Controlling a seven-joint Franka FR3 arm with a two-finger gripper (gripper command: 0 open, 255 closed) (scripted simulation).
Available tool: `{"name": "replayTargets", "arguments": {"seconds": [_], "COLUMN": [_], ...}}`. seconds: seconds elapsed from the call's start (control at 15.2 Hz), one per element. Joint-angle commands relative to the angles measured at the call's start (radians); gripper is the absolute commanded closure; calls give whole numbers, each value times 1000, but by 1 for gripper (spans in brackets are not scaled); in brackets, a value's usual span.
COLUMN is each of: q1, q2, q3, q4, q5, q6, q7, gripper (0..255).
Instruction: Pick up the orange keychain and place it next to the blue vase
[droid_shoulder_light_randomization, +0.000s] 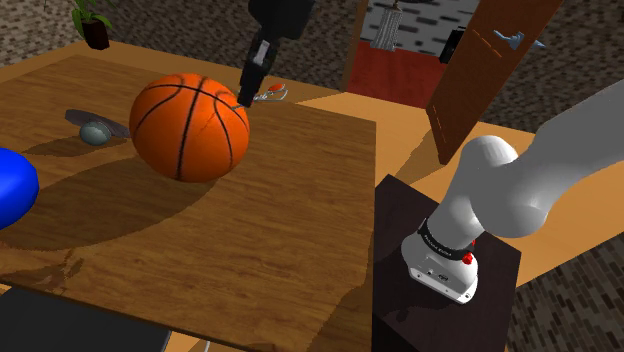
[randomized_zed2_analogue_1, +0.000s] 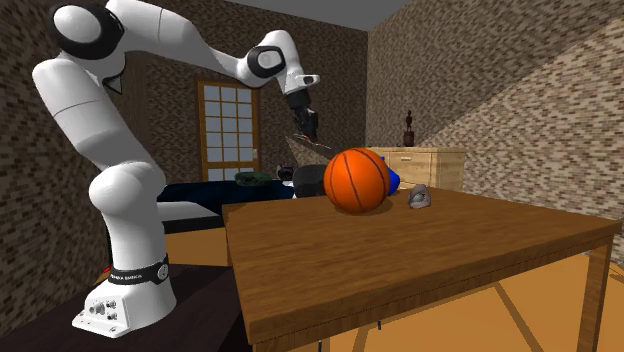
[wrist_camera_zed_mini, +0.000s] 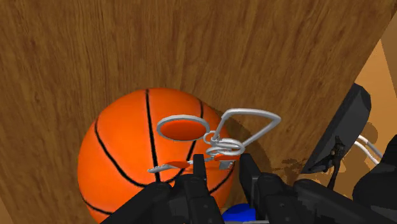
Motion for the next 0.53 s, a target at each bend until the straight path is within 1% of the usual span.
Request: {"name": "replayTargets", "arguments": {"seconds": [0.0, 0.26, 0.46], "q1": [2, 1, 8], "q2": [67, 212, 327], "q3": [36, 94, 133], "q4": [60, 201, 321], "q5": [-13, -60, -109], "q6": [8, 11, 0], "q7": [44, 123, 185], "gripper": [255, 255, 255]}}
